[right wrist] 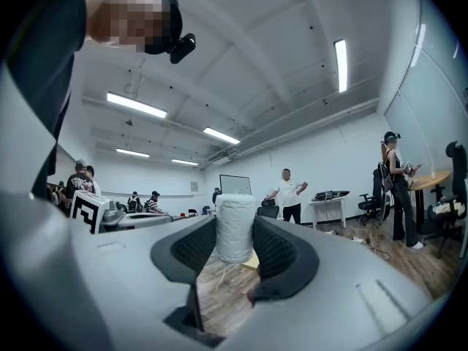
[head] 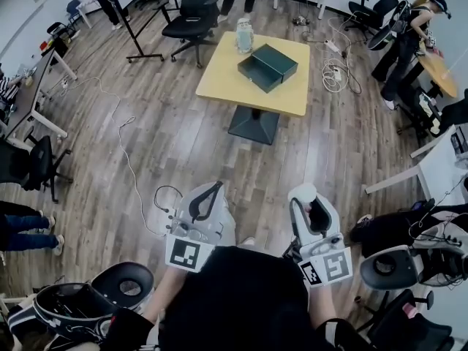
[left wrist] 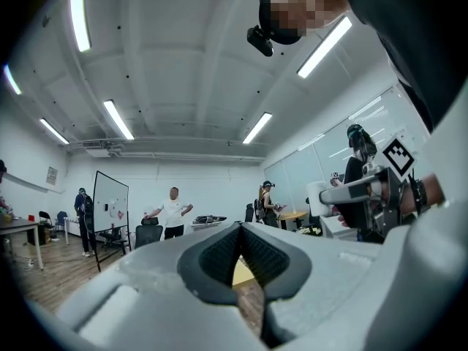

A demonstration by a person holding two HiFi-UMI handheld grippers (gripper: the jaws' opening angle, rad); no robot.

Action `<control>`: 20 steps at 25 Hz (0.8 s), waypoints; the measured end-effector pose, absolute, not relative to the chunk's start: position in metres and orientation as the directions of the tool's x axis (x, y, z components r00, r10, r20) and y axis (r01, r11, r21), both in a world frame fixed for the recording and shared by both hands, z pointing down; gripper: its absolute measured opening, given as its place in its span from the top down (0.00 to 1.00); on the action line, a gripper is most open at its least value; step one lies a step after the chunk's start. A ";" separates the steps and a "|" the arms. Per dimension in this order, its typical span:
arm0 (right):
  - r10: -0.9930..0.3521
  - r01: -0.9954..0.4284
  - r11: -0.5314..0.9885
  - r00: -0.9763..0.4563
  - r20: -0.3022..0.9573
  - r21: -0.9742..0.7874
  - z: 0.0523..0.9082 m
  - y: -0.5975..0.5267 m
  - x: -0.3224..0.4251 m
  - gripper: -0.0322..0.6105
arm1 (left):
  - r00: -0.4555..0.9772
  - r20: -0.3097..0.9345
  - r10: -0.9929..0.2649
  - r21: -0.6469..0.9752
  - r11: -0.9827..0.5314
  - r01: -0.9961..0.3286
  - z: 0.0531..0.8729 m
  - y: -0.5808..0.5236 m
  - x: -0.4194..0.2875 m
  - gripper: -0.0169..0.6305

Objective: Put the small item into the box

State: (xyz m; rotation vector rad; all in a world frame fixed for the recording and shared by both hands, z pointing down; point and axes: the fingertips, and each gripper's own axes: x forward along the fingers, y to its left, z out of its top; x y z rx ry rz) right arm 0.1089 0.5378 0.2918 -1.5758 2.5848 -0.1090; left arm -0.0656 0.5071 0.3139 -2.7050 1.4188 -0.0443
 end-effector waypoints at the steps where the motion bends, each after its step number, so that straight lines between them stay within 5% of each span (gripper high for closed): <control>1: -0.889 -0.879 0.459 -0.455 -0.061 -0.129 0.292 0.535 0.109 0.69 | 0.567 -0.016 -0.823 -0.089 -0.564 -0.821 0.314 0.504 -0.067 0.97; 20: -0.932 -0.927 0.359 -0.362 0.009 -0.106 0.306 0.418 0.112 0.69 | 0.599 -0.003 -0.801 -0.007 -0.599 -0.801 0.333 0.367 -0.073 0.97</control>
